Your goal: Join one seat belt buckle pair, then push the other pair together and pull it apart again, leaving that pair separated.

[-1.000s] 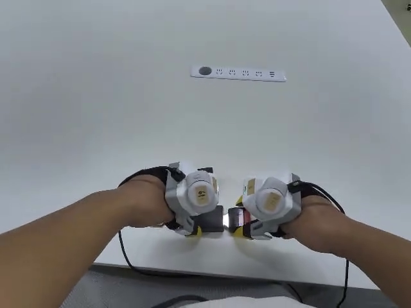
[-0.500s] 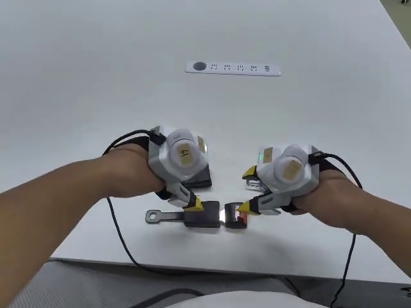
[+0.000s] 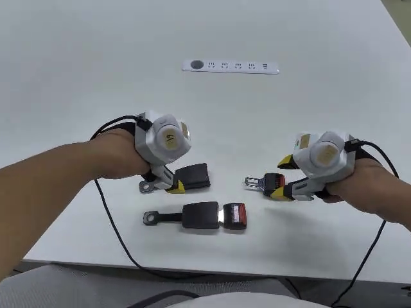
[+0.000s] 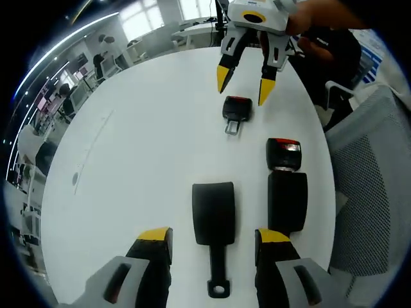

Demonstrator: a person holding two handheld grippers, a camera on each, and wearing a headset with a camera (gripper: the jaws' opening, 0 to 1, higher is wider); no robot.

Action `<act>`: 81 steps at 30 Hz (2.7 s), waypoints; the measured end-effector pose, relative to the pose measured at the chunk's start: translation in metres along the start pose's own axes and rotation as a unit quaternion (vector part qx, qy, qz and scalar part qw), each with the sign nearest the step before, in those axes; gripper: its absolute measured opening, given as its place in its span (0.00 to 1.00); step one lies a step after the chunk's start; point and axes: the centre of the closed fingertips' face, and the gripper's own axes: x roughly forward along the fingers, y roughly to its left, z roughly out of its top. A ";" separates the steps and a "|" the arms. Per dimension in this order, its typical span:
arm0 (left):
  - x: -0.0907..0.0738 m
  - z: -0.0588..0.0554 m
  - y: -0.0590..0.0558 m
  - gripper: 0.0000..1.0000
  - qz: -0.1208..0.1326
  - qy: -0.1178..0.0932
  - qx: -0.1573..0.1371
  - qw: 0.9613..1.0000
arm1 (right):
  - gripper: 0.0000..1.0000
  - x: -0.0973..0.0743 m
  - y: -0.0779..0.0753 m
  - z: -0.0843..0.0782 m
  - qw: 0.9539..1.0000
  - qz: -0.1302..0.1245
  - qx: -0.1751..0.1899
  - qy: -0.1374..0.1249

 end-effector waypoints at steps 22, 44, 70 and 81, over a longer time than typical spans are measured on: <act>0.032 -0.010 -0.009 0.37 -0.057 0.035 0.042 0.997 | 0.34 0.023 0.004 -0.016 0.999 0.042 0.015 0.028; 0.036 -0.013 -0.009 0.32 -0.073 0.066 0.065 0.993 | 0.33 0.030 0.005 -0.017 0.998 0.057 0.012 0.032; 0.035 -0.013 -0.009 0.32 -0.066 0.062 0.062 0.994 | 0.33 0.042 0.017 0.010 0.998 0.059 0.009 0.028; 0.037 -0.014 -0.008 0.32 -0.067 0.066 0.063 0.994 | 0.33 0.053 0.028 0.025 0.998 0.067 -0.005 0.019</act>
